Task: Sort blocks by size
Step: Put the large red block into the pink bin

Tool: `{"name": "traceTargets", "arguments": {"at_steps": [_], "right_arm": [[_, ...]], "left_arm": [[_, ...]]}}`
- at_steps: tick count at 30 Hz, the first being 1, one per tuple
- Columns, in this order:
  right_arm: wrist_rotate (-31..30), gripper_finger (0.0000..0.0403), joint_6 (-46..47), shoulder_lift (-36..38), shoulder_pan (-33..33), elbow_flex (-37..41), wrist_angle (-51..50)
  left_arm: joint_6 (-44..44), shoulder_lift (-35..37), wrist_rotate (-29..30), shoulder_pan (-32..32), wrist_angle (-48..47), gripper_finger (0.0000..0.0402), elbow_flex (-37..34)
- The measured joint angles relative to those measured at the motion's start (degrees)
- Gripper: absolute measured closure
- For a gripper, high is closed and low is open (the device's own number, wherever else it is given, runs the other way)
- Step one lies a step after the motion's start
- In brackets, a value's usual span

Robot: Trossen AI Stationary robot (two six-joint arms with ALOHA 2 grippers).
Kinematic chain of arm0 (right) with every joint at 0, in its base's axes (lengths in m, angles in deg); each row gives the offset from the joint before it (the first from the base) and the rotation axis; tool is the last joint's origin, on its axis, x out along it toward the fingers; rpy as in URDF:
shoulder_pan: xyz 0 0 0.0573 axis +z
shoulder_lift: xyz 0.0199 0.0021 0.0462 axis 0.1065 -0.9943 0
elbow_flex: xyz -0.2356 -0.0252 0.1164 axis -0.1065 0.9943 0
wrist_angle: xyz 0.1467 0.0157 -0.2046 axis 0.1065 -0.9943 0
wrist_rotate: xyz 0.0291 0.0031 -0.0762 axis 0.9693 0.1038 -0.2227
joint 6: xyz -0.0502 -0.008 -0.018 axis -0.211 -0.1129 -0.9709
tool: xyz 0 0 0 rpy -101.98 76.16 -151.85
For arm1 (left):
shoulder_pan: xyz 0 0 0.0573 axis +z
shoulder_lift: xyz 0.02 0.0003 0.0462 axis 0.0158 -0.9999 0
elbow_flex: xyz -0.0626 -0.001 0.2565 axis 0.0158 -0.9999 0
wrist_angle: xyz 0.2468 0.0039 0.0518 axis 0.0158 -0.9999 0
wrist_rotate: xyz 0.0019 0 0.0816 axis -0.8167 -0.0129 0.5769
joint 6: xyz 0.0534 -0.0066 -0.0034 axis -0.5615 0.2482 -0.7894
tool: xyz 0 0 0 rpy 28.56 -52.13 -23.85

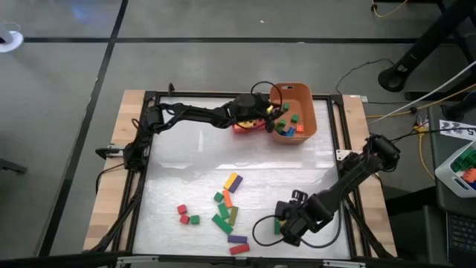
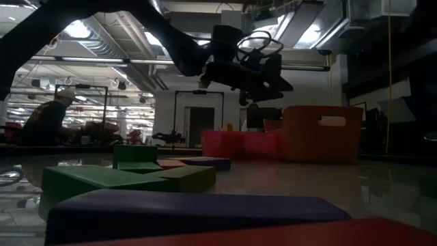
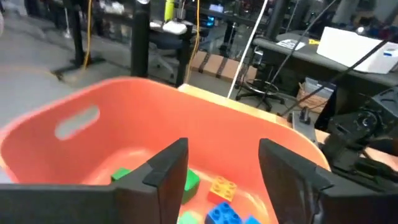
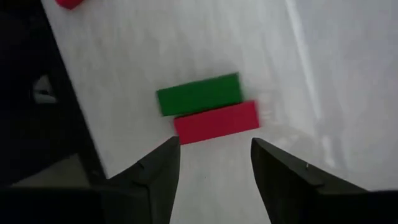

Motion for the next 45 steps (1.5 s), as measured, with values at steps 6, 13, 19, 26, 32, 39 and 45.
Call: {"name": "traceTargets", "arguments": {"at_steps": [6, 13, 19, 26, 32, 39, 45], "right_arm": [[0.56, 0.0205, 5.37, -2.27, 0.73, 0.0, 6.73], [1.6, 0.0205, 10.98, -4.74, 1.98, 0.03, 8.29], [1.39, 0.0205, 14.18, -5.82, 3.06, -0.02, 7.26], [0.46, 0.0205, 17.05, -8.07, 3.23, 0.0, 5.97], [-0.44, 0.0205, 17.29, -9.73, 3.23, 0.0, 5.62], [-3.47, 0.0205, 20.64, -9.67, 3.23, 0.0, 5.19], [-6.14, 0.0205, 23.49, -9.67, 3.23, 0.0, 2.93]], "left_arm": [[3.54, 2.8, -8.49, -0.07, -10.45, 0.0214, -0.02], [-1.69, 8.82, -16.18, -0.34, -31.37, 0.0227, 0.0], [-9.06, 12.64, -16.17, -1.75, -46.36, 0.023, -0.02], [-11.3, 13.62, -16.15, -4.98, -52.47, 0.023, -0.02], [-13.0, 13.62, -16.13, -7.72, -52.81, 0.023, -0.02], [-12.91, 13.62, -16.05, -8.95, -53.25, 0.023, -0.02], [-12.83, 13.62, -16.04, -9.2, -53.25, 0.023, -0.02]]}}
